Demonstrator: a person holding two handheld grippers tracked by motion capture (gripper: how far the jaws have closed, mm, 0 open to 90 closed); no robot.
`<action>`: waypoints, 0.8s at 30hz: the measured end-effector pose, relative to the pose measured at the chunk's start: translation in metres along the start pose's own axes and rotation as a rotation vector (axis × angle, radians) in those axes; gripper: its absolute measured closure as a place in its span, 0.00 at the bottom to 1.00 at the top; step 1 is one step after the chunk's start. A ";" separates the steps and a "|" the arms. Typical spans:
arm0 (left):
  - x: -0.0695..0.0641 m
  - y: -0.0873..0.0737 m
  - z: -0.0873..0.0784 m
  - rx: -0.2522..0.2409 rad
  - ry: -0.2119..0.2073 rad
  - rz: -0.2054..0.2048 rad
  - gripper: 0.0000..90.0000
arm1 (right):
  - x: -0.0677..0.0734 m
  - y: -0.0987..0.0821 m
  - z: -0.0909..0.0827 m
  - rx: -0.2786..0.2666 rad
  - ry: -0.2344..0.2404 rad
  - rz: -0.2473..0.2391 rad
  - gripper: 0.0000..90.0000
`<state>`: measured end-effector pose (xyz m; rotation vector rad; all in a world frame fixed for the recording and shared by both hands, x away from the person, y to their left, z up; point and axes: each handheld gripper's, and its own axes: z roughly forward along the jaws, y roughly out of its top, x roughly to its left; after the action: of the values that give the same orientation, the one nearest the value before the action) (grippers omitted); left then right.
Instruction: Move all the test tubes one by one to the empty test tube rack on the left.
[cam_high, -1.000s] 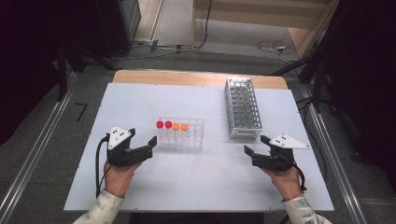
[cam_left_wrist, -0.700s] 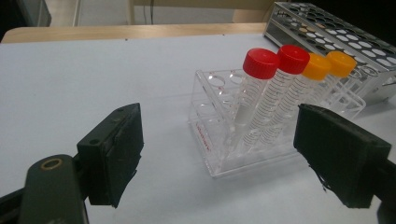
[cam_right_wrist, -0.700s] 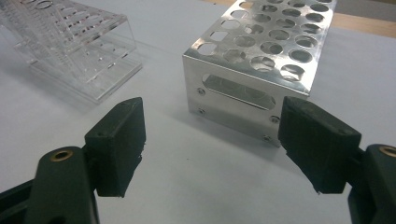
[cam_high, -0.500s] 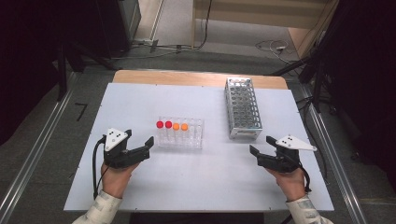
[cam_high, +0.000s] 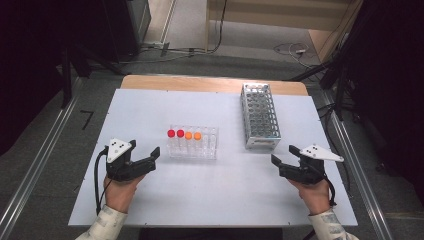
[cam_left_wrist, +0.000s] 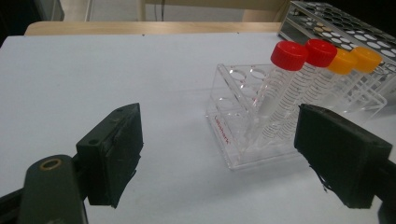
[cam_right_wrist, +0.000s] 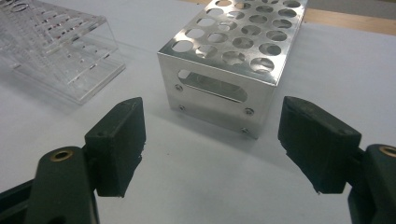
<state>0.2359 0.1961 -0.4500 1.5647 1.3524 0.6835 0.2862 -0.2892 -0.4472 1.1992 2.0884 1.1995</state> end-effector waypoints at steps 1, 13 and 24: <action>0.001 0.000 0.000 0.001 0.002 -0.001 0.18 | -0.001 0.000 -0.001 -0.002 -0.001 0.003 0.24; 0.004 -0.004 -0.003 0.007 0.012 0.002 0.18 | -0.016 -0.008 -0.013 -0.012 -0.037 0.029 0.24; 0.010 -0.006 -0.007 -0.002 0.034 0.001 0.17 | -0.027 -0.013 -0.018 -0.017 -0.070 0.033 0.24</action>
<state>0.2293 0.2071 -0.4535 1.5584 1.3760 0.7148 0.2813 -0.3239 -0.4493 1.2544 2.0112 1.1706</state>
